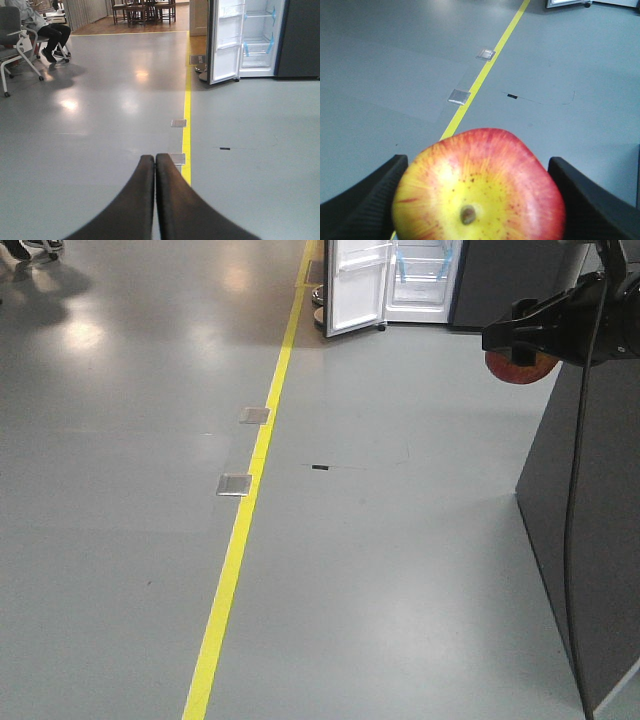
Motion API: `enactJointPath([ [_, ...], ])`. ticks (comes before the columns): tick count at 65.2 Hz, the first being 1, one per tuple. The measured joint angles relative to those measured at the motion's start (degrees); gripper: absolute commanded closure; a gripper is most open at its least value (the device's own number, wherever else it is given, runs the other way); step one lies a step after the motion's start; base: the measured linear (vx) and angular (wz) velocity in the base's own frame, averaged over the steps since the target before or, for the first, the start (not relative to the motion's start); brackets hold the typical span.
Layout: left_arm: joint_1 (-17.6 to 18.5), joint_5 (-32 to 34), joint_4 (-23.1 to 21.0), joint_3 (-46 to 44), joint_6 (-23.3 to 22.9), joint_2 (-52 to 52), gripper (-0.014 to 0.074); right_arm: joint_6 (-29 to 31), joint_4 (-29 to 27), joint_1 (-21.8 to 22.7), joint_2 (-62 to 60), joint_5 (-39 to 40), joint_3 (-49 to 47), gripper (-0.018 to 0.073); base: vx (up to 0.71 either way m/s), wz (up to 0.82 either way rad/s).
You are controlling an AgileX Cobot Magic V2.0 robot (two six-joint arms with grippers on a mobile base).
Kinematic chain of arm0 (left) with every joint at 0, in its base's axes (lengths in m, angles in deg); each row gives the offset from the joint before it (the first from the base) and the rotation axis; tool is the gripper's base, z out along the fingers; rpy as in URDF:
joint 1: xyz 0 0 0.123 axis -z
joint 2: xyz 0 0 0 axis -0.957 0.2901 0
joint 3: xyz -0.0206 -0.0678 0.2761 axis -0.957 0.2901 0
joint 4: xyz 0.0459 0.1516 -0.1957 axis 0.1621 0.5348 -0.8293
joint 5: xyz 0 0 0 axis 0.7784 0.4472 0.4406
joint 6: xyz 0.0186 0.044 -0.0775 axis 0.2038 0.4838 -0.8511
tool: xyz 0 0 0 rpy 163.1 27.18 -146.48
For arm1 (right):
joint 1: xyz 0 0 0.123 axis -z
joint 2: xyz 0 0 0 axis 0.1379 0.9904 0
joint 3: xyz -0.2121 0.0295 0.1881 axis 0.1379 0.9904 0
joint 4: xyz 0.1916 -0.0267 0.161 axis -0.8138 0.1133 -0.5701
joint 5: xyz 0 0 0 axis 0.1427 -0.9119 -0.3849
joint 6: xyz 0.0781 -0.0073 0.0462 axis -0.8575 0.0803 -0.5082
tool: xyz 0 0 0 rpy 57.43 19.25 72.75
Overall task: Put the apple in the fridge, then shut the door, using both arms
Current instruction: 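Hold the apple raised while driving toward the open white fridge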
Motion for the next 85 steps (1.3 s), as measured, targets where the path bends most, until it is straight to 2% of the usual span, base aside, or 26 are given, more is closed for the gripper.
enactJointPath([
  [85, 0.00, 0.00, 0.00, 0.00, 0.00, 0.00, 0.0602, 0.00, 0.00, 0.00, 0.00, -0.59, 0.00, 0.0394, 0.22, 0.00],
])
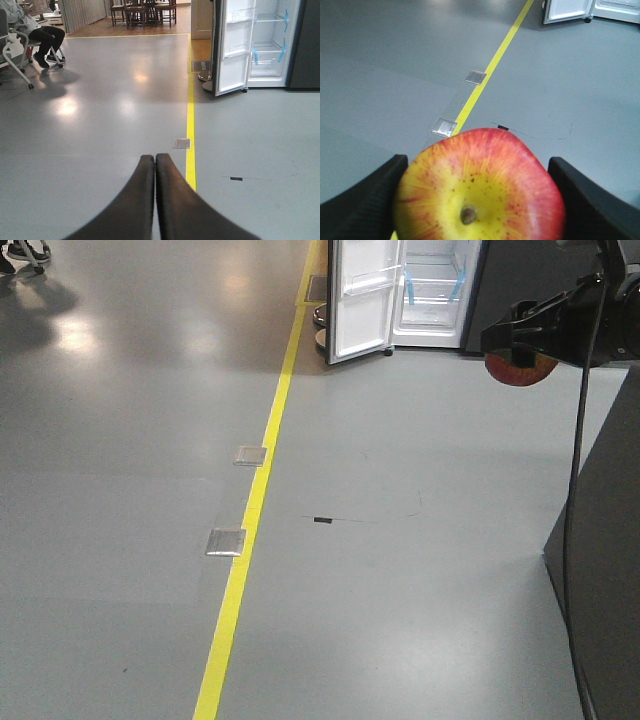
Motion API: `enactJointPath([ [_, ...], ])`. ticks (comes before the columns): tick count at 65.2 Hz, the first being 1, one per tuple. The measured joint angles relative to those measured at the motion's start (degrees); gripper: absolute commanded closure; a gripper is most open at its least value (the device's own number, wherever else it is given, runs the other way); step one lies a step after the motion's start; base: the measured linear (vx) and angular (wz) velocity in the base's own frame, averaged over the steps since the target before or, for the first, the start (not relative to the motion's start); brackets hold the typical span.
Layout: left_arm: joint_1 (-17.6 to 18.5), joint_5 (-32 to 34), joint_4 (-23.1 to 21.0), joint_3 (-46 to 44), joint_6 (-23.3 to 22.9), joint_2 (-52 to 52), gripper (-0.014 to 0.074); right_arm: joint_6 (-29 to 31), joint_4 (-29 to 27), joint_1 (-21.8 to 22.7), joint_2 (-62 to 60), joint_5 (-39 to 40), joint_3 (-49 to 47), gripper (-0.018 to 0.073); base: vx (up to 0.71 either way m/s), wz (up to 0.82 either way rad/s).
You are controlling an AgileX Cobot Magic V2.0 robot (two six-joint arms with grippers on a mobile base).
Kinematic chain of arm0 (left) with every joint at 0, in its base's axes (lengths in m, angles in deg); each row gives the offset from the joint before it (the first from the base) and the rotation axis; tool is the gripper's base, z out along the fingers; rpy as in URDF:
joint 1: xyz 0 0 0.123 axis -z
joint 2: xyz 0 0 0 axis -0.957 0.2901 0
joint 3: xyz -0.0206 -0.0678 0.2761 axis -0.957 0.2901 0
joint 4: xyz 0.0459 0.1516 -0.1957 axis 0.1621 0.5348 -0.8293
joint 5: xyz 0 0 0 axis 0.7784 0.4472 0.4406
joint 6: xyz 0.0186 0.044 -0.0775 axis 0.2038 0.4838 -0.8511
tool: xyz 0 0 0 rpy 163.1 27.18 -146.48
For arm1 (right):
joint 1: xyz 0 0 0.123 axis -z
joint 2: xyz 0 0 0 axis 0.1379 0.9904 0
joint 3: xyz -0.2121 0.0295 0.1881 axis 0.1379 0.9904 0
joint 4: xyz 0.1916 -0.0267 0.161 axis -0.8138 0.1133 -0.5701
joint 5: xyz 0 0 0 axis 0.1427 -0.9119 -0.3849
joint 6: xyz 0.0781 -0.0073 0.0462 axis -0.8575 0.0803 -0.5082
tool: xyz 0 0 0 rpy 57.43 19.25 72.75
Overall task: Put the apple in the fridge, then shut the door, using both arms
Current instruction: 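Hold the apple raised while driving toward the open white fridge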
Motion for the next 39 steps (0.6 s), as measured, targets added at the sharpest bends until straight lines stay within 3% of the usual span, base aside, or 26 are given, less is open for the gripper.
enactJointPath([
  [39, 0.00, 0.00, 0.00, 0.00, 0.00, 0.00, 0.0602, 0.00, 0.00, 0.00, 0.00, 0.00, 0.00, 0.0392, 0.21, -0.02],
])
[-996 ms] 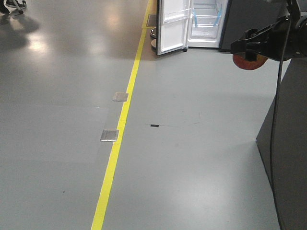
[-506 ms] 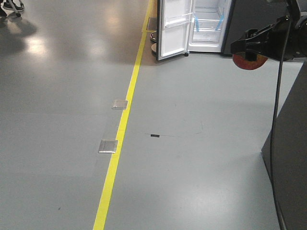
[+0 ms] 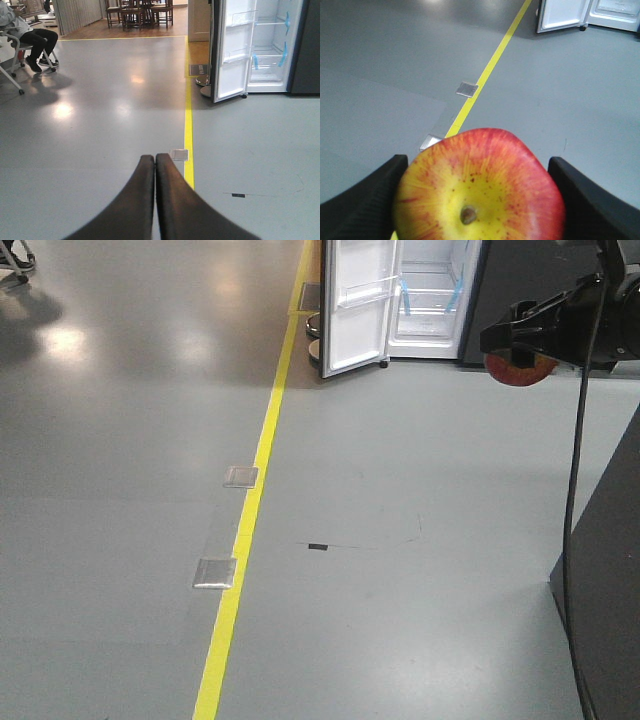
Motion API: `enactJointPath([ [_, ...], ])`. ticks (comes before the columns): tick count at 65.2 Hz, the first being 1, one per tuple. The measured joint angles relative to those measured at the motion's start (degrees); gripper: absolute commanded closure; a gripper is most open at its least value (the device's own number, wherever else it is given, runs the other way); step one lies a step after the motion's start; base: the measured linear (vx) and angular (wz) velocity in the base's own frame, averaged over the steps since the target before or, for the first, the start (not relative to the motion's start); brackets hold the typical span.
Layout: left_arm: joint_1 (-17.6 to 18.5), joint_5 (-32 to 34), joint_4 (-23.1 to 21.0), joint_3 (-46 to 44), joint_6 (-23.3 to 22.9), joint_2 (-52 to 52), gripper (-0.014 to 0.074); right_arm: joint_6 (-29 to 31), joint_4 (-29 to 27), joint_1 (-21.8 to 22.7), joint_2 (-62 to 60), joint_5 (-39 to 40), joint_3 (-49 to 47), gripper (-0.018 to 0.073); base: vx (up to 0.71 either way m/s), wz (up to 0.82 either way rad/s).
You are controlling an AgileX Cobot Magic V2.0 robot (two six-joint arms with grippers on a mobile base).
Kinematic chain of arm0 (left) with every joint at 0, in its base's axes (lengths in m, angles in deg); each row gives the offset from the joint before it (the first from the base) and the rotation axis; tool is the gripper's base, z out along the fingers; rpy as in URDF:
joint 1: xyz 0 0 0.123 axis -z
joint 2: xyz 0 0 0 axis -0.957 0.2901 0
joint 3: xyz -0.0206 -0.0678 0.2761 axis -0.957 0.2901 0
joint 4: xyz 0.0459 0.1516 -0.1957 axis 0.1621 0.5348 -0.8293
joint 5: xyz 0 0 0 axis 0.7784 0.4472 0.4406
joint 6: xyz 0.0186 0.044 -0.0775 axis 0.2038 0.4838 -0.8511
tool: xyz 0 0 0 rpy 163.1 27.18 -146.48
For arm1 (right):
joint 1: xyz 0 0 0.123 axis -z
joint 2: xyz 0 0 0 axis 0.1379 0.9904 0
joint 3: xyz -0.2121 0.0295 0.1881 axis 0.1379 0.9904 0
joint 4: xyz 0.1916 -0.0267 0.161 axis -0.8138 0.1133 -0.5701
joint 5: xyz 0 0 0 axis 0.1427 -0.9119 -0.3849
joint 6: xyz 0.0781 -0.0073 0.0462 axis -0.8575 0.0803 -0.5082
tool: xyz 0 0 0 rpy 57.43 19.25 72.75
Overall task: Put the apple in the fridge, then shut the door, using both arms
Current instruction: 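Hold the apple raised while driving toward the open white fridge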
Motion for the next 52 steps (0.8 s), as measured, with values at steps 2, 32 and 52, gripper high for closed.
enactJointPath([
  [2, 0.00, 0.00, 0.00, 0.00, 0.00, 0.00, 0.0602, 0.00, 0.00, 0.00, 0.00, 0.00, 0.00, 0.0392, 0.19, -0.09],
  [32, 0.00, 0.00, 0.00, 0.00, 0.00, 0.00, 0.0602, 0.00, 0.00, 0.00, 0.00, 0.00, 0.00, 0.0391, 0.18, -0.09],
  [52, 0.00, 0.00, 0.00, 0.00, 0.00, 0.00, 0.0602, 0.00, 0.00, 0.00, 0.00, 0.00, 0.00, 0.0391, 0.15, -0.04],
])
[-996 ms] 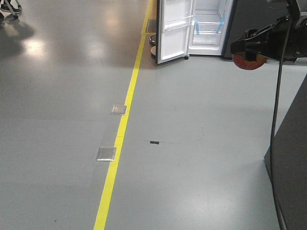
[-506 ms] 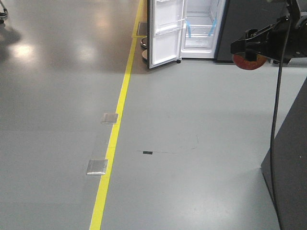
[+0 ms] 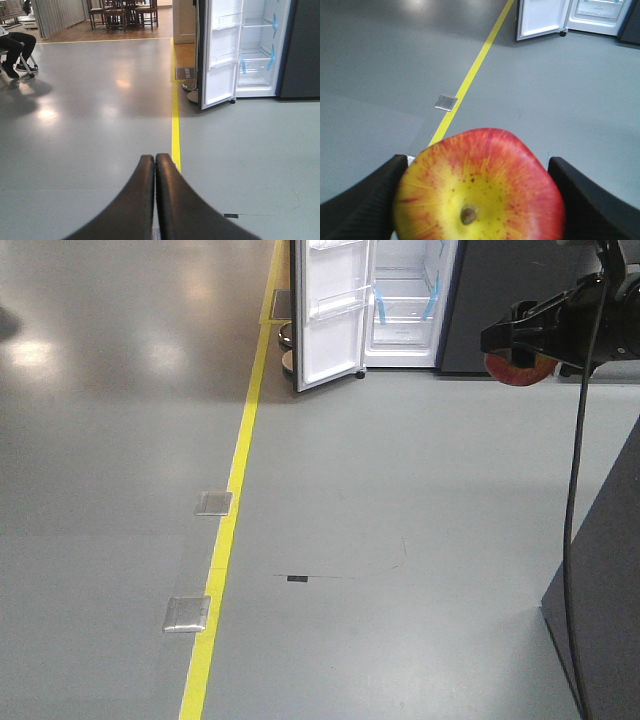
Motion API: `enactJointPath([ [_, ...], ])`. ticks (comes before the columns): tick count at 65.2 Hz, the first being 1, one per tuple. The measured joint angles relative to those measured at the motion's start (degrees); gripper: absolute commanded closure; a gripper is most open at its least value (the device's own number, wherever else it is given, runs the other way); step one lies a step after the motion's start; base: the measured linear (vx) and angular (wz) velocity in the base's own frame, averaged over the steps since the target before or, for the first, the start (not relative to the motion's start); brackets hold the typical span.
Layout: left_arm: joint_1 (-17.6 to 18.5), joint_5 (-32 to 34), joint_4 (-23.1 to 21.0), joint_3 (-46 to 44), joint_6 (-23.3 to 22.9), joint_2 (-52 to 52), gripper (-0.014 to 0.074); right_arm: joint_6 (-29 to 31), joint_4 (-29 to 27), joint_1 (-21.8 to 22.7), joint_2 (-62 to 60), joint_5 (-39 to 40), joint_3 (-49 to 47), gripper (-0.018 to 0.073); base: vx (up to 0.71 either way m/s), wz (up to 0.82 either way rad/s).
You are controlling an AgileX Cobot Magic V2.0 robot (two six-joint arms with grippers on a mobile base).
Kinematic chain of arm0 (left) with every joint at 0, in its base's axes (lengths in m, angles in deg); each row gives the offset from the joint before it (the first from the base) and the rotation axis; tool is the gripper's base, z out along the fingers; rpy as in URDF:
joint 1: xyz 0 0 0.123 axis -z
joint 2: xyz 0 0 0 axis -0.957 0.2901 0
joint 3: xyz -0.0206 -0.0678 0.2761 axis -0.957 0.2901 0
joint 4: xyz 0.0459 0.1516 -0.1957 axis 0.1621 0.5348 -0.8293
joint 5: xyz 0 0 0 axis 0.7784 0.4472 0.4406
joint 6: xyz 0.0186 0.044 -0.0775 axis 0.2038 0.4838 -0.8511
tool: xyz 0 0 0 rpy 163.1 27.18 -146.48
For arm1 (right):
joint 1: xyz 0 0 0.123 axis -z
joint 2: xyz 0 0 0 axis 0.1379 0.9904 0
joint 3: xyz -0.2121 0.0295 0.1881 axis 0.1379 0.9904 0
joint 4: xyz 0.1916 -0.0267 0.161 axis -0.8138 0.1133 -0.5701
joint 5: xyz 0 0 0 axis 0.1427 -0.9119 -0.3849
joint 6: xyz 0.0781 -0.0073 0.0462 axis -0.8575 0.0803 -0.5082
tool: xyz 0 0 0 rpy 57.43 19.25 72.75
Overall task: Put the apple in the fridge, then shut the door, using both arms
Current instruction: 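Hold the apple raised while driving toward the open white fridge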
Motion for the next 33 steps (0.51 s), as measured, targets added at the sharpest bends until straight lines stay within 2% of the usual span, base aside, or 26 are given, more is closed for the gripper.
enactJointPath([
  [33, 0.00, 0.00, 0.00, 0.00, 0.00, 0.00, 0.0602, 0.00, 0.00, 0.00, 0.00, -0.01, 0.00, 0.0391, 0.15, -0.01],
])
